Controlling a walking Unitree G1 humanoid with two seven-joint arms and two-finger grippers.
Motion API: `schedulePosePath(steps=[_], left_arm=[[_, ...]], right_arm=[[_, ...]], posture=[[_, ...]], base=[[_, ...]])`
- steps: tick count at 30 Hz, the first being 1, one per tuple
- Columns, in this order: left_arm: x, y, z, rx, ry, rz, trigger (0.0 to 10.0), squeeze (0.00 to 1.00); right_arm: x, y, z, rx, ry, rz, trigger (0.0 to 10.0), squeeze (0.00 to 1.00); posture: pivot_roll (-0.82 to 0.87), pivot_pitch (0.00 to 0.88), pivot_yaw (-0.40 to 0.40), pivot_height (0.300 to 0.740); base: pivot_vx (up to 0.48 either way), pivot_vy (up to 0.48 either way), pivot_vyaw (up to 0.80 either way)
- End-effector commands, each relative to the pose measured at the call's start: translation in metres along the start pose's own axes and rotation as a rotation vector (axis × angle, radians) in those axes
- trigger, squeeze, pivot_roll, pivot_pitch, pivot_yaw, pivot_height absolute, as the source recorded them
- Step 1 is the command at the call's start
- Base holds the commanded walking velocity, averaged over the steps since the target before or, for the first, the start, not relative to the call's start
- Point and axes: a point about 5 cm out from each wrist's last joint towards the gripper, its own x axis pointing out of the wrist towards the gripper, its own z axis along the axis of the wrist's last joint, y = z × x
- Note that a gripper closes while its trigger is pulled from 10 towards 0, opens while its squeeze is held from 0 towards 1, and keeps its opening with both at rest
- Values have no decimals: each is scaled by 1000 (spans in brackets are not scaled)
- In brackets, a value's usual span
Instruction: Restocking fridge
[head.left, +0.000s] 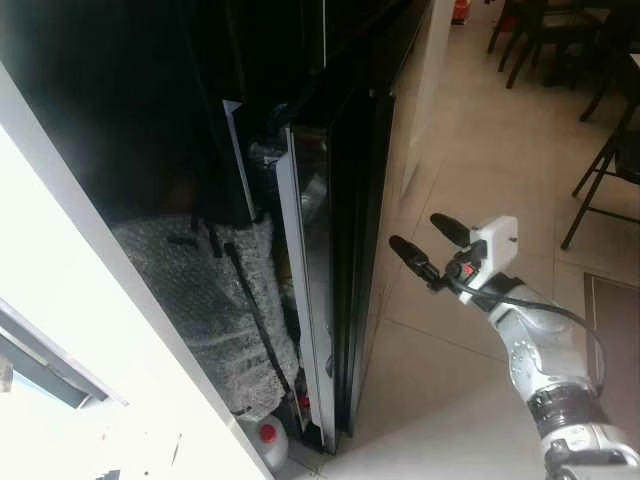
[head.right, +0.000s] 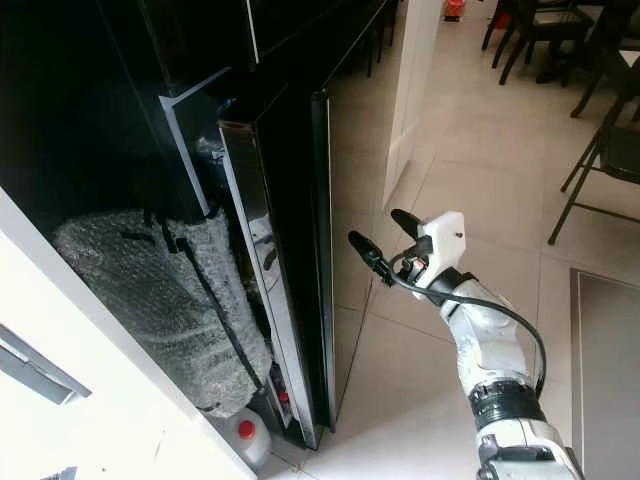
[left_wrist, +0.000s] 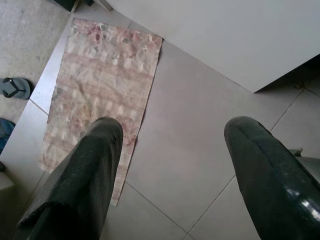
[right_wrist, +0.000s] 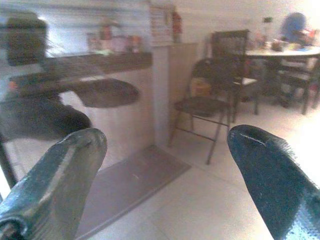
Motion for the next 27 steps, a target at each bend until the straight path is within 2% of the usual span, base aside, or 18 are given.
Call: schedulePosePath(steps=[1,7,12,16,18,22,24,26,27], left_arm=[[-1,6,-4,11,20,15,10000,0],[0,4,-3,8,19,17,10000,0],[0,4,-3,3,19,21,10000,0],[-1,4,-3,2,17,22,10000,0],[0,4,-3,-1,15,24,10000,0],[0,4,-2,-2,13,26,10000,0],[0,4,-1,-3,6,28,10000,0],[0,4,0,-3,5,28,10000,0],[0,3,0,-1,5,27,10000,0]], right_arm=[[11,9,2,-5,-2,71,10000,0],[23,18,2,-19,20,157,10000,0],[32,29,3,-5,38,290,10000,0],[38,33,4,-6,45,331,10000,0],[47,37,6,-12,46,352,10000,0],[52,39,8,-34,51,352,10000,0],[68,39,22,-27,6,317,10000,0],[72,40,25,-29,-1,306,10000,0],[79,42,28,-67,5,277,10000,0]], posture=[[-66,0,67,740],[-63,0,63,740],[-57,0,59,740],[-57,0,59,740],[-51,0,57,740],[-51,0,57,740],[-56,0,60,740],[-56,0,60,740],[-56,0,56,740]], base=[[0,0,0],[0,0,0],[0,0,0],[0,0,0],[0,0,0],[0,0,0],[0,0,0],[0,0,0],[0,0,0]])
